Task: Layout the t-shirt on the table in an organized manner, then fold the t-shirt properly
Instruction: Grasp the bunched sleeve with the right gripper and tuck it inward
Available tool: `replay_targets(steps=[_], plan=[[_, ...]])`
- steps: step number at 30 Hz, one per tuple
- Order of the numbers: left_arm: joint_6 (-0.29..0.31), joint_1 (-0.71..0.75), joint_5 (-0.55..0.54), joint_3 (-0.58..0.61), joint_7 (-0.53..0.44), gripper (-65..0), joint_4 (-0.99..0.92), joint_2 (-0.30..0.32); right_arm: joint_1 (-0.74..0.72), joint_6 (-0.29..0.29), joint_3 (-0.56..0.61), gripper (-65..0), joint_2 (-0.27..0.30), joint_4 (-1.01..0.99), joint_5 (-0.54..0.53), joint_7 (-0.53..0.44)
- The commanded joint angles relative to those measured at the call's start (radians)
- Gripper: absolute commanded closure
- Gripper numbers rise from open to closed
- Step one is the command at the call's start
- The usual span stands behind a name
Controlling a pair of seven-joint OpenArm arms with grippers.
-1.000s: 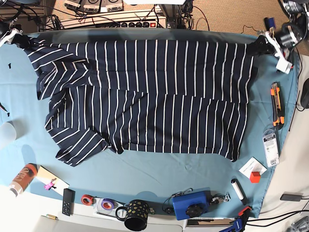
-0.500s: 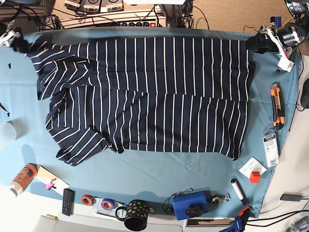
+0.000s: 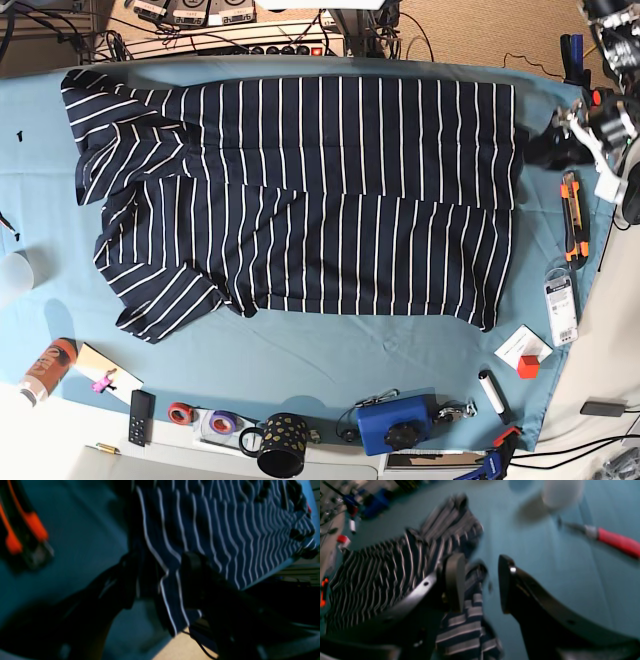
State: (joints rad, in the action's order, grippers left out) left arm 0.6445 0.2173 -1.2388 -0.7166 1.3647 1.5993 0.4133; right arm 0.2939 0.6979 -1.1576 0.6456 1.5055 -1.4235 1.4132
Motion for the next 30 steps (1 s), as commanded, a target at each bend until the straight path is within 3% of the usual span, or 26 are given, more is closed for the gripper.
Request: replay_targets(steps=[1,4,7,12,16,19,24,26,30], plan=[[-0.006,-0.024,-0.009,-0.007,-0.011,-29.3,0.014,0.023,-0.027,0.000,0.014,-22.5,0.045,0.013,0.050,-0.017],[-0.027,-0.059,0.019,-0.007,-0.012,-29.3,0.014,0.038,-0.106,0.000,0.117,-22.5,0.064,0.011,0.238,-0.033],[-0.026,-0.076,0.019,-0.007,-0.014,-29.3,0.014,0.073,-0.176,0.000,0.261,-22.5,0.066,0.011,0.379,-0.153],[-0.026,-0.079,0.021,-0.007,-0.022,-29.3,0.014,0.132,-0.298,-0.026,0.555,-22.5,0.061,0.011,0.509,-0.221],[-0.026,-0.079,0.020,-0.007,-0.023,-29.4,0.014,0.135,-0.379,-0.096,0.737,-22.5,0.014,0.011,0.614,-0.221],[-0.026,-0.079,0.020,-0.007,-0.023,-29.4,0.014,0.133,-0.394,-0.148,0.787,-22.5,-0.034,0.011,0.689,-0.209],[-0.026,-0.079,0.027,-0.007,-0.023,-29.4,0.014,0.133,-0.390,-0.188,0.789,-22.5,-0.090,0.011,0.754,-0.100],[-0.026,-0.079,0.027,-0.007,-0.032,-29.4,0.014,0.133,-0.388,-0.194,0.790,-21.5,-0.105,0.011,0.814,-0.104],[-0.026,-0.079,0.027,-0.007,-0.047,-29.4,0.014,0.132,-0.388,-0.194,0.790,-9.6,-0.132,0.003,0.895,-0.124]])
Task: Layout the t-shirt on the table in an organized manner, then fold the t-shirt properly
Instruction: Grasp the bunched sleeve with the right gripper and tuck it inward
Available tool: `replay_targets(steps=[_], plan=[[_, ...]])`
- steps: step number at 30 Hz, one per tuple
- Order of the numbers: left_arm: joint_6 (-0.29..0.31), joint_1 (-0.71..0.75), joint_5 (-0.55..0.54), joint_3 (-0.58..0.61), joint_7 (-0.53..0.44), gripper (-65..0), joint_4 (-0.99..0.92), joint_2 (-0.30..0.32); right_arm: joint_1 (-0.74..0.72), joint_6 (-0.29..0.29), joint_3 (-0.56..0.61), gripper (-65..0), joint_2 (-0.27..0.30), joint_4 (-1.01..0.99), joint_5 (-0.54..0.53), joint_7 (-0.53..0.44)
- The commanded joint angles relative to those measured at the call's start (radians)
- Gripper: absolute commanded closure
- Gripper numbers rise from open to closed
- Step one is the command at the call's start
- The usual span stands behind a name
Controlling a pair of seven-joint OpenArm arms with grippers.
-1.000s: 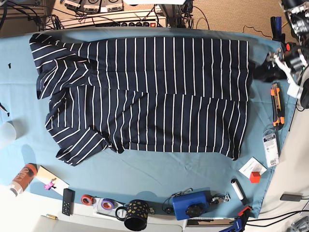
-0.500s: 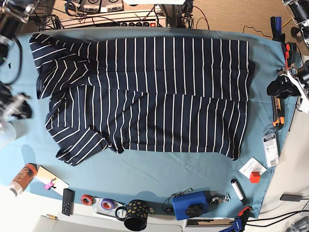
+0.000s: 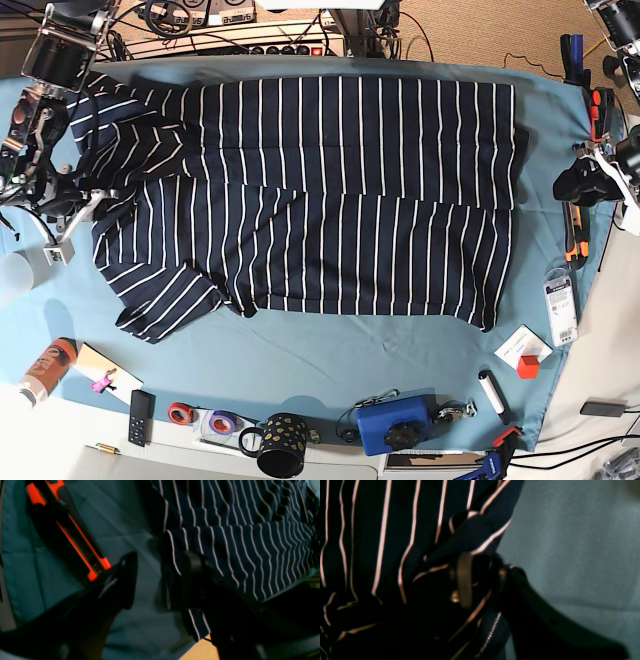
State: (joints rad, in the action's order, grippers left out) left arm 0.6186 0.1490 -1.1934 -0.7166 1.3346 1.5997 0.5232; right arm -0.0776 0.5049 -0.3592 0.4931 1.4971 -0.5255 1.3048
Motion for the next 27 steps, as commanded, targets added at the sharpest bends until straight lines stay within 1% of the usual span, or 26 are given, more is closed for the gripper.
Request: replay_targets(steps=[1,3,5,7,9,12,15,16,19,21,22,23,24,26,27], plan=[[0.000,-0.011,-0.018,-0.007,-0.016,-29.4,0.014,0.023,-0.016,0.000,-0.008,-6.4,0.018,0.005,0.008,-0.015],[0.000,-0.011,-0.018,-0.007,-0.016,-29.4,0.014,0.023,-0.016,0.002,-0.009,-1.8,0.017,-0.007,0.046,-0.014],[0.000,-0.011,-0.018,-0.007,-0.016,-29.4,0.014,0.023,-0.016,0.002,-0.010,-1.2,0.020,-0.008,0.118,-0.015],[0.000,-0.011,-0.018,-0.006,-0.016,-29.3,0.014,0.023,-0.016,-0.003,-0.016,-0.8,0.026,-0.008,0.165,-0.025],[0.000,-0.011,-0.018,-0.007,-0.016,-29.4,0.014,0.023,-0.016,-0.009,-0.041,0.0,0.025,-0.008,0.175,-0.043],[0.000,-0.011,-0.019,-0.006,-0.017,-29.4,0.014,0.023,-0.013,-0.009,-0.074,0.0,0.025,-0.008,0.176,-0.035],[0.000,-0.011,-0.019,-0.007,-0.020,-29.4,0.014,0.023,0.011,-0.009,-0.088,0.0,0.025,-0.009,0.176,-0.051],[0.000,-0.011,-0.019,-0.007,-0.020,-29.3,0.014,0.023,0.021,-0.010,-0.088,0.0,0.025,-0.009,0.176,-0.076],[0.000,-0.011,-0.019,-0.007,-0.020,-29.4,0.014,0.023,0.045,-0.006,-0.088,0.0,0.025,-0.009,0.174,-0.206],[0.000,-0.011,-0.019,-0.006,-0.019,-29.4,0.014,0.023,0.037,0.009,-0.088,0.0,0.026,-0.006,0.154,-0.260],[0.000,-0.011,-0.019,-0.006,-0.020,-29.3,0.014,0.023,0.025,0.032,-0.088,-1.2,0.026,-0.006,0.124,-0.270],[0.000,-0.011,-0.019,-0.006,-0.020,-29.4,0.014,0.023,0.011,0.064,-0.088,-5.2,0.025,-0.006,0.089,-0.272],[0.000,-0.011,-0.019,-0.007,-0.020,-29.4,0.014,0.023,-0.004,0.085,-0.087,-10.4,0.025,-0.006,0.049,-0.270],[0.000,-0.011,-0.019,-0.006,-0.020,-29.3,0.014,0.023,-0.039,0.093,-0.087,-19.8,0.024,-0.006,-0.022,-0.270],[0.000,-0.011,-0.019,-0.006,-0.020,-29.4,0.014,0.023,-0.058,0.093,-0.087,-21.3,0.021,-0.006,-0.040,-0.276]])
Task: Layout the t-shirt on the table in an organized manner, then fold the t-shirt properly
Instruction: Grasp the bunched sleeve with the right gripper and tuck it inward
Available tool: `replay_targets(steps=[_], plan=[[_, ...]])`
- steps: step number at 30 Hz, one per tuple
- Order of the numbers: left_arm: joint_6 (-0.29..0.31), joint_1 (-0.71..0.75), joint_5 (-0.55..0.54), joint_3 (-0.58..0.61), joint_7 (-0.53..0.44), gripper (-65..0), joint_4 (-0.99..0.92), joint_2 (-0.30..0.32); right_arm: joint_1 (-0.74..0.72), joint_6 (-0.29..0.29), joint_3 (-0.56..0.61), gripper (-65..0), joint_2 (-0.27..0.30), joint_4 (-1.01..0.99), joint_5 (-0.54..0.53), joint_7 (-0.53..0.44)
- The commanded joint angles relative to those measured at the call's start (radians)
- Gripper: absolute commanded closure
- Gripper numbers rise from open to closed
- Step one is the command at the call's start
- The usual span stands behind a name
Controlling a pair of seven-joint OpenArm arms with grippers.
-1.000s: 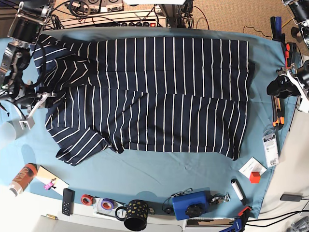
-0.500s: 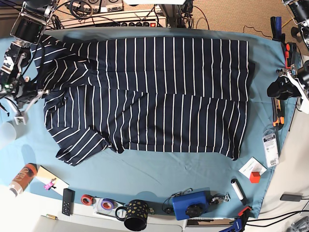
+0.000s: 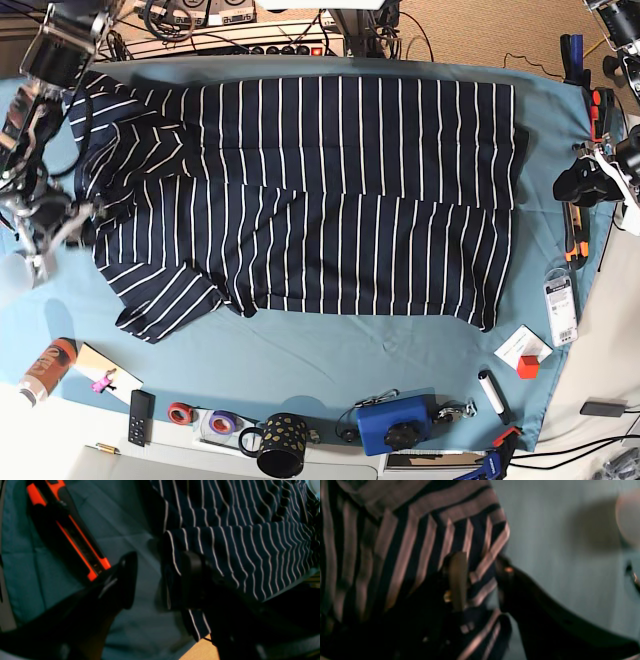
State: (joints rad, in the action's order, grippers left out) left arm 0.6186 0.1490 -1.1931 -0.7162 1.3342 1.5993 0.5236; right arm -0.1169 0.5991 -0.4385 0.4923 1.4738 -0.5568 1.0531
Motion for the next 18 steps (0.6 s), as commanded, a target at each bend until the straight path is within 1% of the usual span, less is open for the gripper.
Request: replay_targets(steps=[1,3,6,9,11,12,13,16,18], plan=[[0.000,-0.011,-0.019,-0.007,-0.020,-29.4,0.014,0.022,-0.039,-0.010,-0.007,-21.3,0.016,0.016,-0.006,-0.037],[0.000,-0.011,-0.019,-0.007,-0.027,-29.4,0.014,0.022,-0.084,-0.043,0.005,-21.3,0.000,-0.001,0.025,-0.064],[0.005,-0.011,-0.023,-0.007,-0.051,-29.4,0.014,0.021,-0.169,-0.054,0.067,-21.3,-0.016,-0.092,0.089,-0.107],[0.007,-0.011,-0.022,-0.007,-0.051,-29.4,0.014,0.019,-0.248,-0.056,0.153,-21.3,-0.016,-0.235,0.187,-0.237],[0.007,-0.011,-0.022,-0.007,-0.052,-29.4,0.014,0.019,-0.315,-0.109,0.201,-21.3,-0.016,-0.351,0.240,-0.300],[0.007,-0.011,-0.022,-0.007,-0.052,-29.4,0.014,0.019,-0.354,-0.135,0.220,-21.3,-0.016,-0.417,0.246,-0.319],[0.007,-0.011,-0.022,-0.007,-0.053,-29.3,0.014,0.020,-0.395,-0.147,0.235,-21.3,-0.016,-0.486,0.243,-0.326],[0.007,-0.011,-0.023,-0.007,-0.054,-29.4,0.014,0.019,-0.512,-0.134,0.256,-21.2,-0.028,-0.674,0.240,-0.333],[0.007,-0.011,-0.023,-0.007,-0.054,-29.4,0.014,0.019,-0.560,-0.095,0.256,-21.2,-0.036,-0.751,0.240,-0.369]])
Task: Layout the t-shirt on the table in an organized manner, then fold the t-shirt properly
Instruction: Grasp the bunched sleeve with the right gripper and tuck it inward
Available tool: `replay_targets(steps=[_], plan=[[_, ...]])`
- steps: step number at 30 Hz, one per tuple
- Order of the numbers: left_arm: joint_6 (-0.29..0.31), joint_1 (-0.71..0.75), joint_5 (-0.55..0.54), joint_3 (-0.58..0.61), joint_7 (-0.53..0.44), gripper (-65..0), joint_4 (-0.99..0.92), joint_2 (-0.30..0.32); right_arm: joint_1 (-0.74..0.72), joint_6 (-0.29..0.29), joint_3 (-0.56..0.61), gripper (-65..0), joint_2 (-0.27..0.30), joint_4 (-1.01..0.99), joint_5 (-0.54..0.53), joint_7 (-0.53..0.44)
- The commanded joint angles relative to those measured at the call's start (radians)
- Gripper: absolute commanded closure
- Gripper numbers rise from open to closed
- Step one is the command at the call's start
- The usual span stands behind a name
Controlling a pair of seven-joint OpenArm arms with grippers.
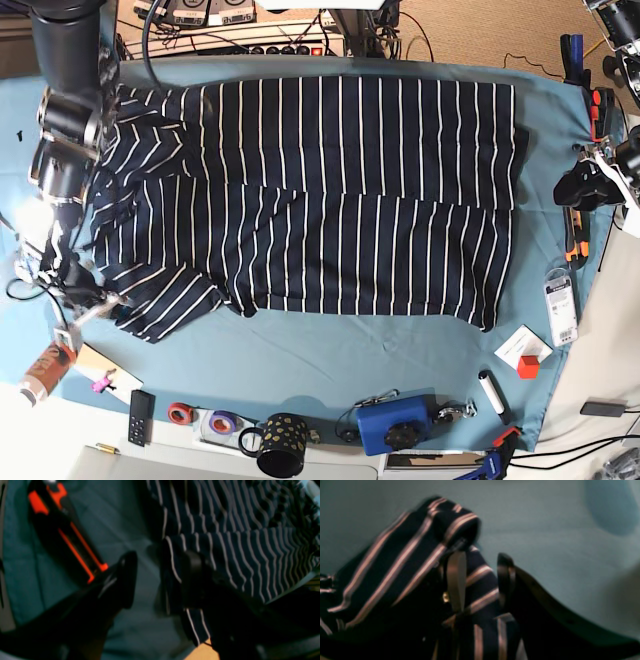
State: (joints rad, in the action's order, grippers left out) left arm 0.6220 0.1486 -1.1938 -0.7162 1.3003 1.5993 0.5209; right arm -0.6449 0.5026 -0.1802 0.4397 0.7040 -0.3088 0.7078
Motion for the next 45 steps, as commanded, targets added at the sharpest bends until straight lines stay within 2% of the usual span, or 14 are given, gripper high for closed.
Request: replay_targets(steps=[1,3,6,14,15,16,19,21,33,40,45], plan=[[0.004,-0.010,-0.023,-0.007,-0.019,-29.4,0.014,0.022,-0.045,0.005,-0.002,-21.2,0.011,-0.003,-0.007,-0.049],[0.004,-0.011,-0.025,-0.007,-0.020,-29.4,0.014,0.022,-0.066,0.003,-0.002,-21.2,-0.008,-0.021,0.032,-0.087],[0.004,-0.011,-0.034,-0.007,-0.019,-29.4,0.014,0.022,-0.072,-0.048,-0.002,-21.2,-0.048,-0.046,0.111,-0.111],[0.004,-0.010,-0.034,-0.007,-0.019,-29.4,0.014,0.022,-0.064,-0.119,-0.002,-21.0,-0.129,-0.163,0.183,-0.187],[0.004,-0.010,-0.035,-0.007,-0.019,-29.4,0.014,0.022,-0.064,-0.130,-0.002,-20.6,-0.135,-0.170,0.187,-0.190],[0.004,-0.010,-0.035,-0.007,-0.019,-29.4,0.014,0.022,-0.064,-0.131,-0.002,-17.5,-0.138,-0.175,0.187,-0.188],[0.004,-0.010,-0.039,-0.007,-0.019,-29.4,0.014,0.022,-0.064,-0.130,-0.002,-3.3,-0.146,-0.174,0.187,-0.158],[0.004,-0.010,-0.040,-0.007,-0.019,-29.4,0.014,0.022,-0.064,-0.130,-0.004,0.0,-0.145,-0.161,0.188,-0.141],[0.004,-0.010,-0.040,-0.007,-0.038,-29.3,0.014,0.022,-0.064,-0.130,-0.005,0.0,-0.143,0.163,0.190,0.074],[0.004,-0.011,-0.040,-0.007,-0.038,-29.3,0.014,0.022,-0.053,-0.129,-0.005,0.0,-0.143,0.226,0.171,0.135],[0.004,-0.042,-0.008,-0.002,-0.057,-29.2,0.014,0.006,0.021,-0.129,-0.005,0.0,-0.142,0.311,0.150,0.154]])
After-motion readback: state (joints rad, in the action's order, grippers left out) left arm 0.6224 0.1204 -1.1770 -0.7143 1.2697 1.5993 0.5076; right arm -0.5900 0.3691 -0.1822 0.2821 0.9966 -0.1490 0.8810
